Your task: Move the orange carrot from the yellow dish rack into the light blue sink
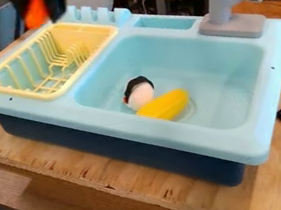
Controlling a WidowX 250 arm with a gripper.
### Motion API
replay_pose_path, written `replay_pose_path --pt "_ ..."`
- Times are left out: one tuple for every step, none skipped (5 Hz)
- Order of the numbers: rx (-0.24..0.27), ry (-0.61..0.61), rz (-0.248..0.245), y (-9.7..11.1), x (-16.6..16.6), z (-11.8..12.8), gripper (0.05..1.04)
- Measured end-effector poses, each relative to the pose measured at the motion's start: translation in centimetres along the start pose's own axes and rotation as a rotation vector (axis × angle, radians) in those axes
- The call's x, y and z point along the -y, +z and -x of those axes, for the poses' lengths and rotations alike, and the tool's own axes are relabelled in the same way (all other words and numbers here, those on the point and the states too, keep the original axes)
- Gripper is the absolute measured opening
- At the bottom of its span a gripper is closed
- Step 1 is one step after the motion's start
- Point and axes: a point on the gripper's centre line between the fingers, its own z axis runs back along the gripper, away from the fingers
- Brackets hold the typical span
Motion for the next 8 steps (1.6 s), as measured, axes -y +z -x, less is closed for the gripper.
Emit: replay_pose_path --pt "0.000 -0.025 0.108 -2.5 5.3 0.2 0.542" --pt "0.023 -0.112 0.144 -3.4 10.2 -0.1 0.542" --pt "0.013 -0.224 0.131 -4.1 15.2 0.4 0.542" --pt "0.027 -0.279 0.153 -4.8 19.5 1.0 0.542" --pt "0.022 -0.298 0.158 -6.1 20.3 1.3 0.542" --pt "-0.014 -0.289 0.140 -7.7 18.9 2.0 0.542" --pt "-0.037 -0.198 0.103 -8.7 15.2 1.7 0.542" --pt "-0.027 -0.195 0.103 -8.6 14.7 1.5 0.542"
